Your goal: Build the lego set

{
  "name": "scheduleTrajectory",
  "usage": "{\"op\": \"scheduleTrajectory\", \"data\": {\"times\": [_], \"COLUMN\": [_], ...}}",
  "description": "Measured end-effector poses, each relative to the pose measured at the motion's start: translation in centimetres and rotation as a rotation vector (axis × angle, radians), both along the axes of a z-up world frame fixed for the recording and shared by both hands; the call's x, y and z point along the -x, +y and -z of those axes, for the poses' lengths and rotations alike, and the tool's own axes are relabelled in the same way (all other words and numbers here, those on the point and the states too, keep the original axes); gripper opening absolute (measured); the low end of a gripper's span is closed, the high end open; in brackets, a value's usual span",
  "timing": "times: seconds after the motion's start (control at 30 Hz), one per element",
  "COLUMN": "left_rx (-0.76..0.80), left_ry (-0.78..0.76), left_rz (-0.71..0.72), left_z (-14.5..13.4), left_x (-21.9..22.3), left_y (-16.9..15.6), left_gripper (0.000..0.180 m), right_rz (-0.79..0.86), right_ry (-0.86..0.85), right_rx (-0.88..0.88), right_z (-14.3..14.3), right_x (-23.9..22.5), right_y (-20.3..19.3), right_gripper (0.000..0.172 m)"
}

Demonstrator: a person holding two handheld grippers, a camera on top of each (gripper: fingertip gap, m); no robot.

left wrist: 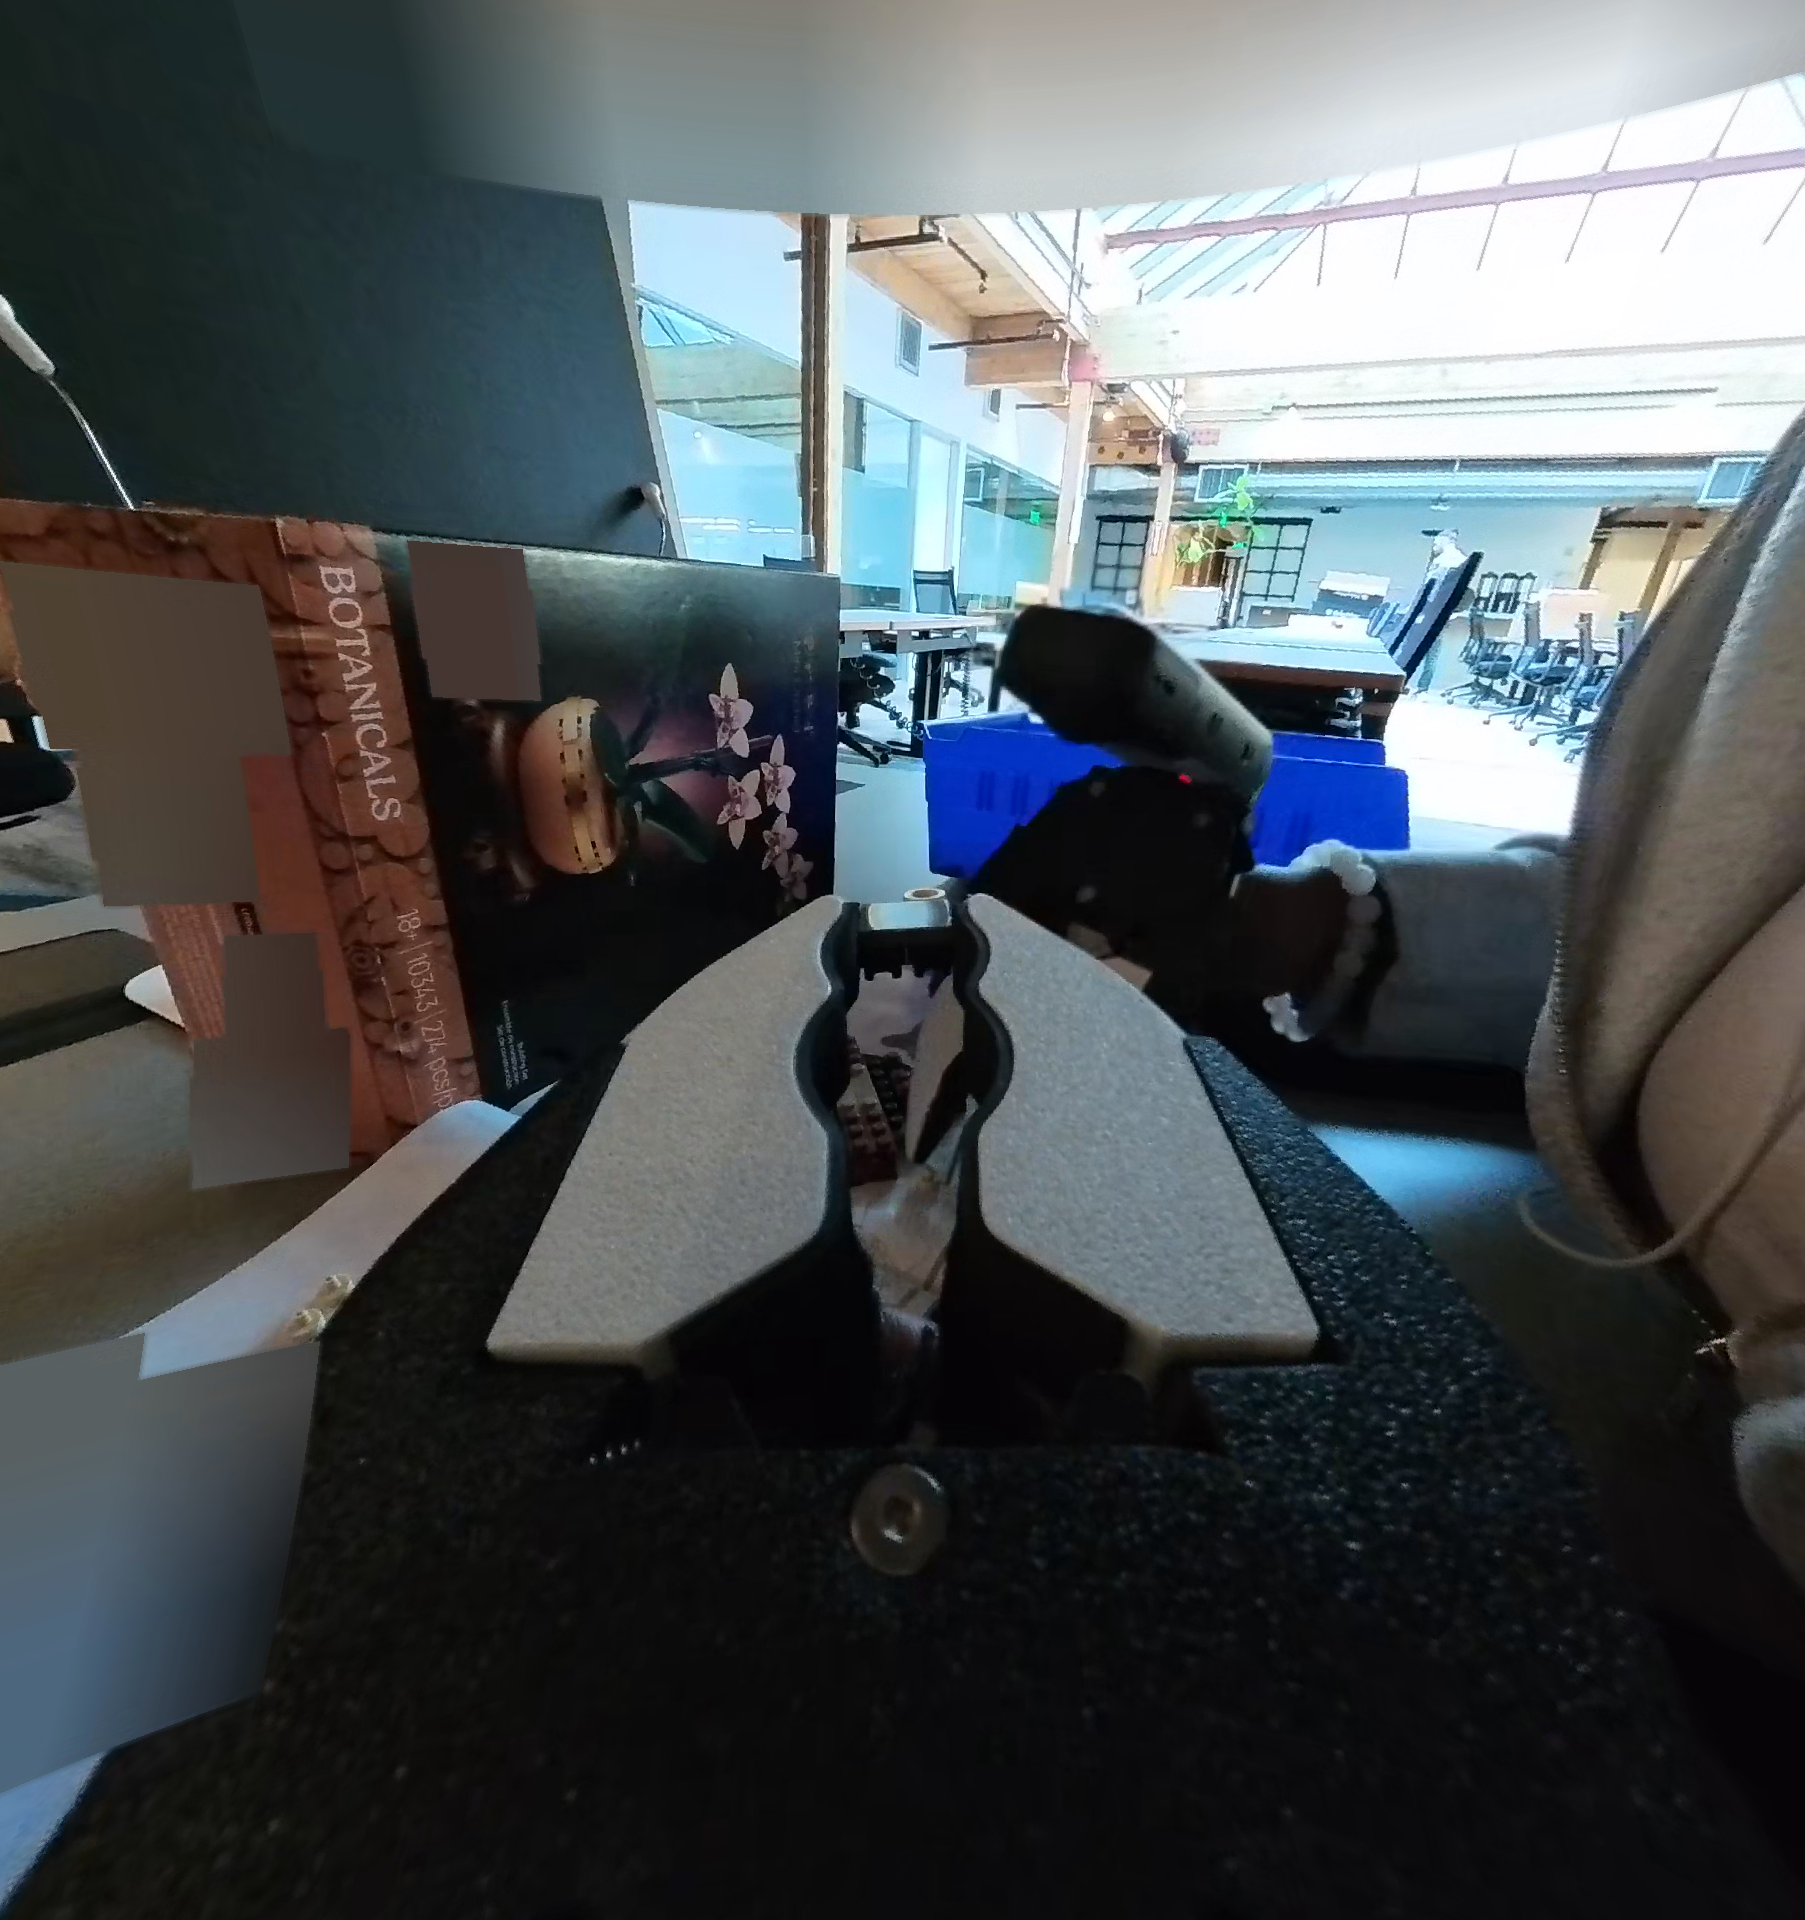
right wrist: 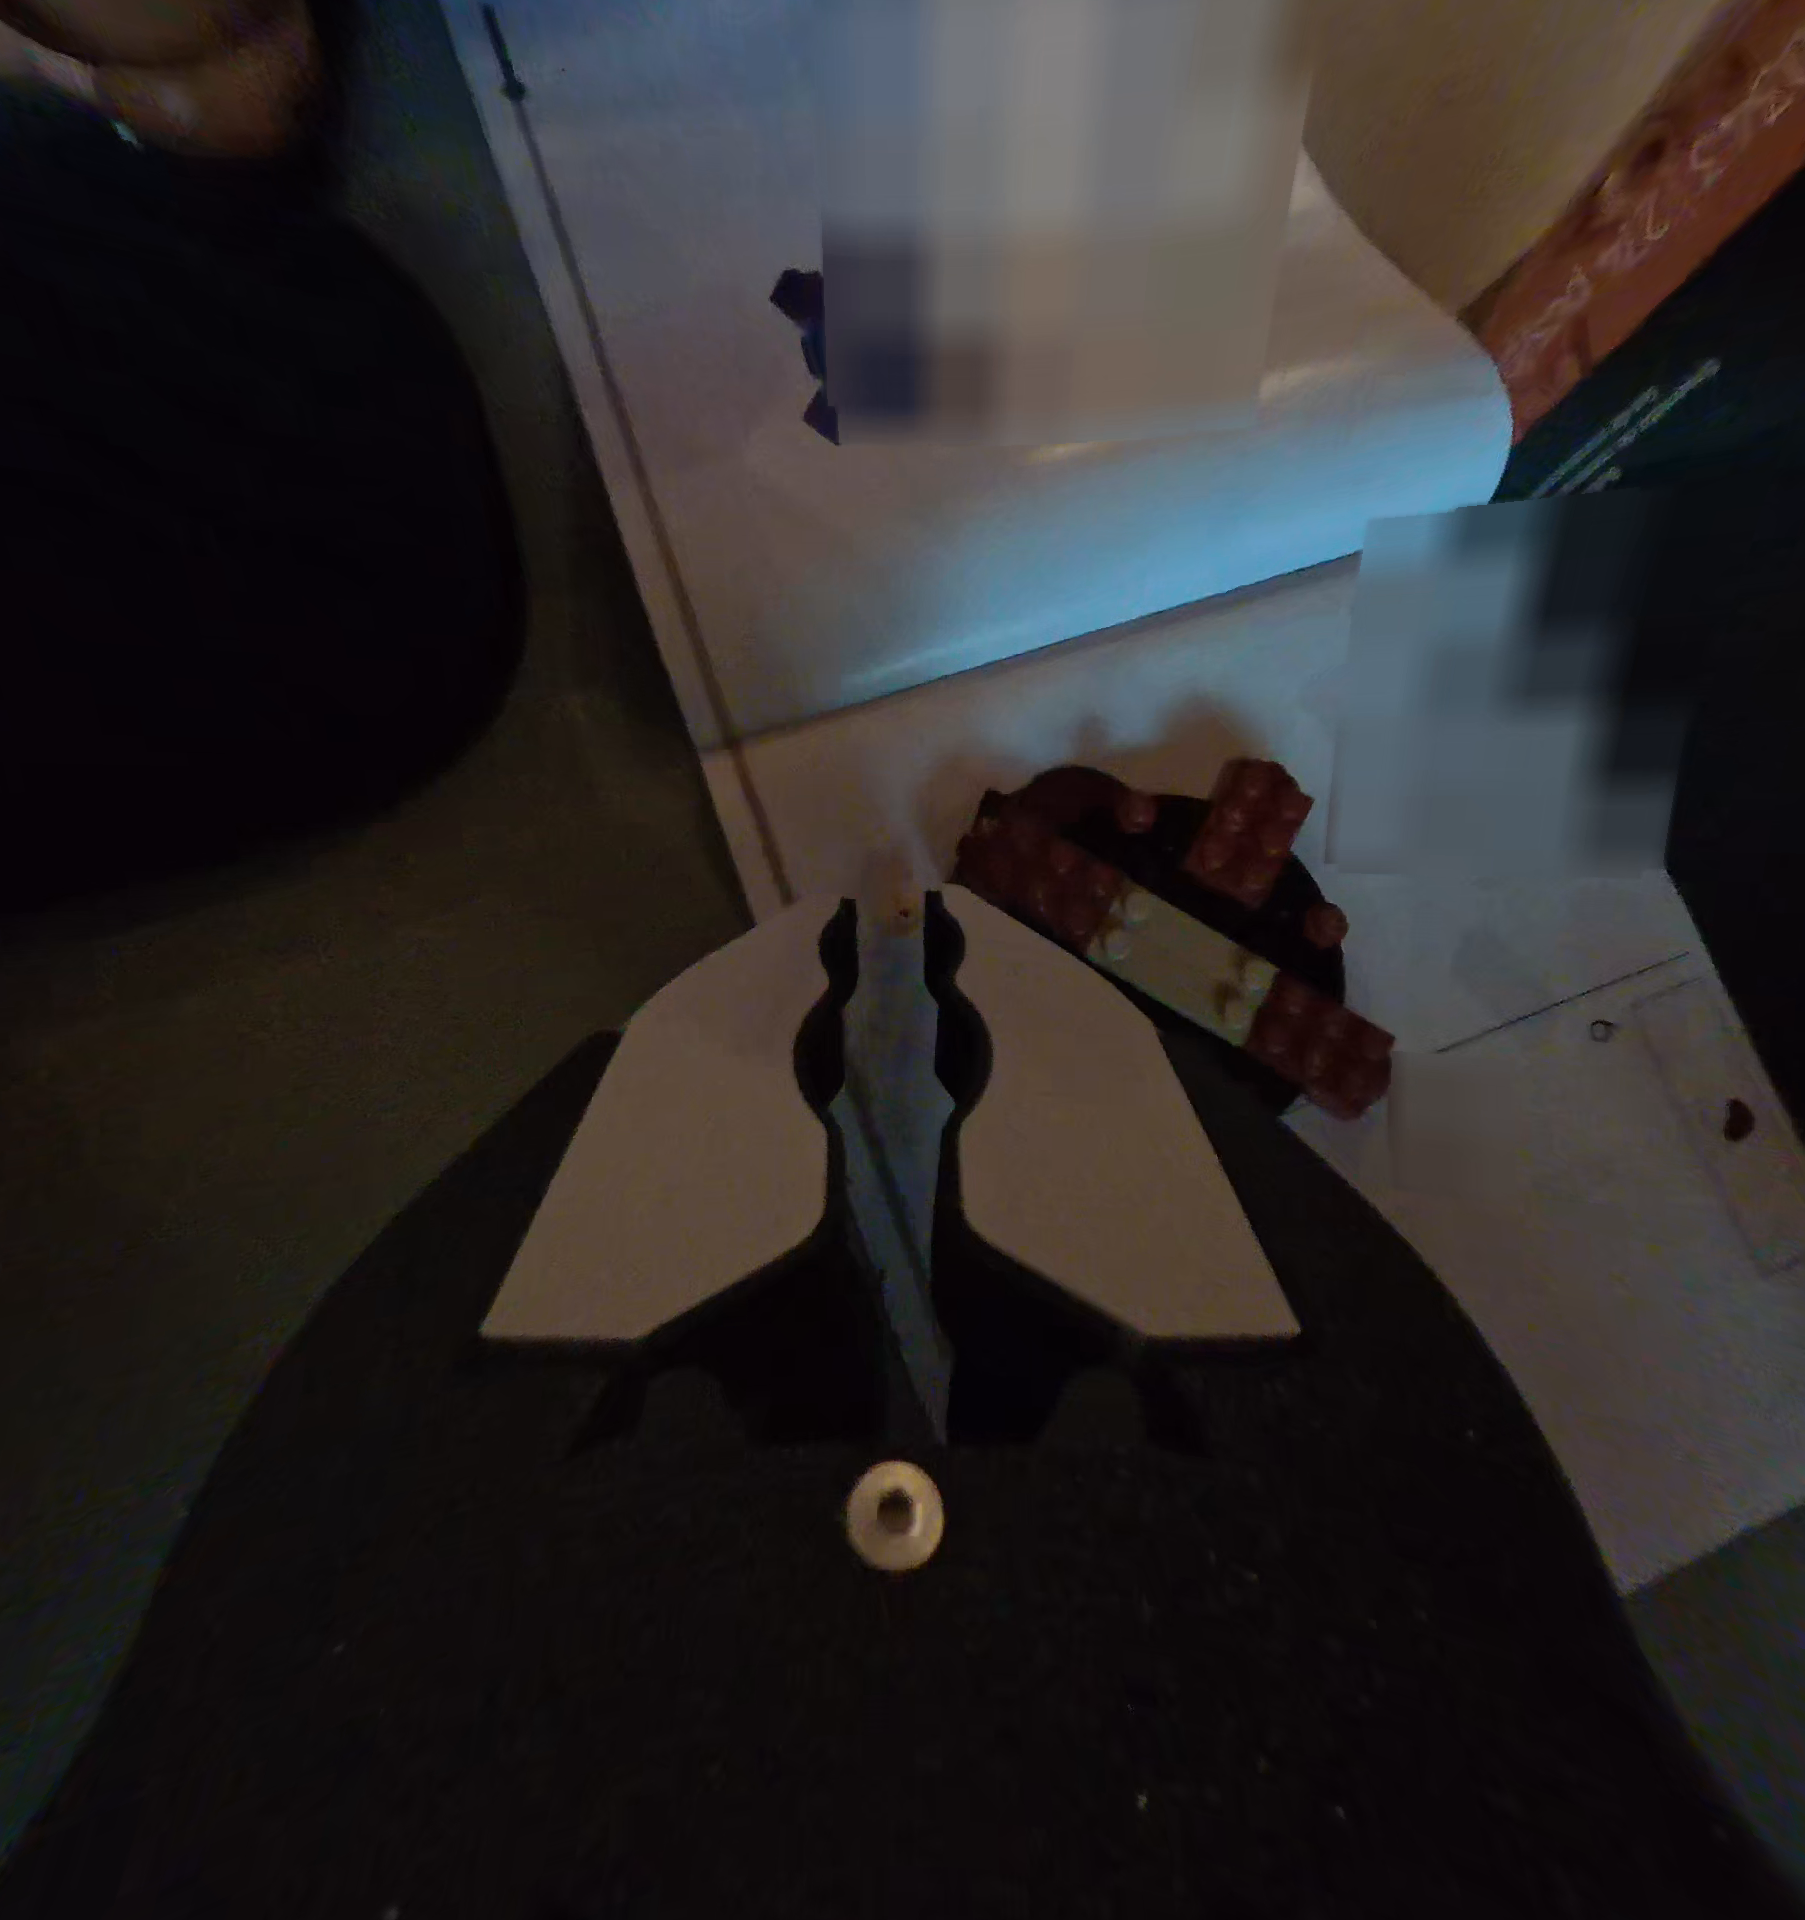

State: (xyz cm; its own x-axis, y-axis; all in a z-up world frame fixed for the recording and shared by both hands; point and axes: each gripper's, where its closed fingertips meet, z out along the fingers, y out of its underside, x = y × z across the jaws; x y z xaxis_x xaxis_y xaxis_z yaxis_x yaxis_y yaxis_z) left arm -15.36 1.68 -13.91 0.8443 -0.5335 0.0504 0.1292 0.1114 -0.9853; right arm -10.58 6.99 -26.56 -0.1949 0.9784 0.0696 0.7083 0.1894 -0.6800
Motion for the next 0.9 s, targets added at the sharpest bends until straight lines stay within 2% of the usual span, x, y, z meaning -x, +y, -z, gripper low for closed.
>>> {"op": "scheduleTrajectory", "data": {"times": [0.13,0.2,0.27,0.33,0.4,0.53,0.77,0.9], "left_rx": [0.000,0.001,0.001,-0.002,-0.003,-0.001,0.000,-0.002], "left_ry": [0.000,0.004,0.003,-0.001,-0.001,0.002,0.003,0.001], "left_rz": [0.001,0.001,0.000,-0.001,-0.002,-0.001,-0.001,-0.002], "left_z": [0.0,0.0,0.0,0.0,-0.1,0.0,0.0,0.0], "left_x": [0.0,0.0,0.0,0.0,0.0,0.0,0.0,0.0], "left_y": [0.0,0.0,0.0,0.0,0.0,0.0,0.0,0.0], "left_gripper": [0.016,0.016,0.016,0.016,0.016,0.016,0.016,0.016], "right_rz": [-0.025,-0.030,-0.018,0.014,0.057,0.080,0.058,0.038], "right_ry": [-0.016,-0.012,0.057,0.055,0.006,-0.001,0.014,0.115], "right_rx": [-0.049,-0.014,0.194,0.449,0.507,0.353,0.030,-0.075], "right_z": [0.2,0.1,-0.9,-1.5,-0.6,-0.5,-0.9,-2.1], "right_x": [0.1,0.1,0.5,0.4,-0.2,-1.3,-2.7,-2.2], "right_y": [0.0,-0.3,-1.7,-2.9,-2.5,-0.9,0.8,0.6], "right_gripper": [0.006,0.005,0.005,0.005,0.005,0.018,0.017,0.015]}}
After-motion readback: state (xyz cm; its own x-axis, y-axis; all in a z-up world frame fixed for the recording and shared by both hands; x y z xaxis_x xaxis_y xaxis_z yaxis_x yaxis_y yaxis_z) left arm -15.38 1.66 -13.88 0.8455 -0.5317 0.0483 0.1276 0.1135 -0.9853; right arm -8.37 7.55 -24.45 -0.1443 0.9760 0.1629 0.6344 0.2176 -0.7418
